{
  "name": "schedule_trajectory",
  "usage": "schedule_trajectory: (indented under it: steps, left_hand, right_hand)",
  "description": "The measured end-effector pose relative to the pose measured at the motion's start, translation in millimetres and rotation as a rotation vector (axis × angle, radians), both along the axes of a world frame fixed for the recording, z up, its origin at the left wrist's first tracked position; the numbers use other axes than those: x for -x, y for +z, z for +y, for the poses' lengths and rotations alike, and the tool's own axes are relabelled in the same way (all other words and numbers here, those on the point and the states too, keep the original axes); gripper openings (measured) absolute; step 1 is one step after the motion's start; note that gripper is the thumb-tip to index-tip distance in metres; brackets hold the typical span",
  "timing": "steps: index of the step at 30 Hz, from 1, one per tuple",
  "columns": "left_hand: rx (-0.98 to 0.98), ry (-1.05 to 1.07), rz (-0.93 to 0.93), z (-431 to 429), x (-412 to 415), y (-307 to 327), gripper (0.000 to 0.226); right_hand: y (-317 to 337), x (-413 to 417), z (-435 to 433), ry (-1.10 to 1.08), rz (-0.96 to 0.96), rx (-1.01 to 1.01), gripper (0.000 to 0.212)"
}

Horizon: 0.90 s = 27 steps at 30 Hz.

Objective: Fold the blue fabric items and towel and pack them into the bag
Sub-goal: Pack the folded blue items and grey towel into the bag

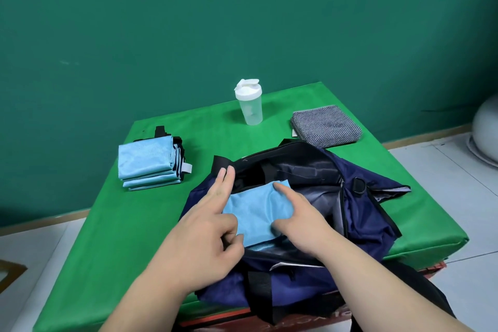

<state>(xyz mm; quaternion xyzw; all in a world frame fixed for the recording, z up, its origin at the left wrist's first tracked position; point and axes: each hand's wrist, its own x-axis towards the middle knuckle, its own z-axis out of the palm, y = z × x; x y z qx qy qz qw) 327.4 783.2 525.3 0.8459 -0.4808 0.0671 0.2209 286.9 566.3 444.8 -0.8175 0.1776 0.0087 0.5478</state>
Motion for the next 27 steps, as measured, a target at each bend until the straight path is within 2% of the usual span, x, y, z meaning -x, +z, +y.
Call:
schedule_trajectory:
  steps: [5, 7, 8, 10, 12, 13, 14, 16, 21, 27]
  left_hand:
    - [-0.007, -0.005, 0.028, 2.0, 0.4, -3.1, 0.036]
    - [-0.007, 0.001, 0.038, 4.1, 1.0, -4.5, 0.037]
    - [-0.006, 0.008, 0.042, 5.2, 1.2, -5.1, 0.038]
    - [-0.007, 0.023, 0.048, 7.1, -0.2, -7.4, 0.038]
    - [-0.006, 0.03, 0.052, 8.1, -2.8, -9.9, 0.038]
    - [-0.004, 0.028, 0.051, 8.1, -3.9, -10.7, 0.037]
    - [-0.003, 0.024, 0.051, 7.9, -4.7, -11.4, 0.037]
    - [-0.005, 0.023, 0.056, 8.1, -4.6, -12.2, 0.036]
    - [0.012, 0.029, 0.084, 14.1, -3.4, -15.6, 0.036]
    - [0.037, 0.027, 0.075, 20.9, -5.5, -12.3, 0.038]
  right_hand:
    - [4.9, -5.1, 4.4, 0.052, 0.013, 0.026, 0.087]
    - [8.8, -1.5, 2.3, 0.089, 0.042, 0.107, 0.086]
    - [9.5, 0.8, 1.7, 0.095, 0.068, 0.208, 0.085]
    - [12.6, 6.3, 6.1, 0.102, 0.048, 0.585, 0.08]
    - [18.7, 9.8, 18.5, 0.13, -0.162, 0.925, 0.069]
    - [20.6, 9.9, 27.4, 0.189, -0.256, 0.989, 0.062]
    - [19.3, 8.8, 36.4, 0.278, -0.315, 1.012, 0.056]
    - [14.5, 4.2, 51.4, 0.451, -0.283, 0.994, 0.052]
    - [1.6, -9.5, 64.4, 0.536, -0.115, 1.057, 0.052]
    - [7.5, -22.6, 70.9, 0.565, -0.069, 1.02, 0.082]
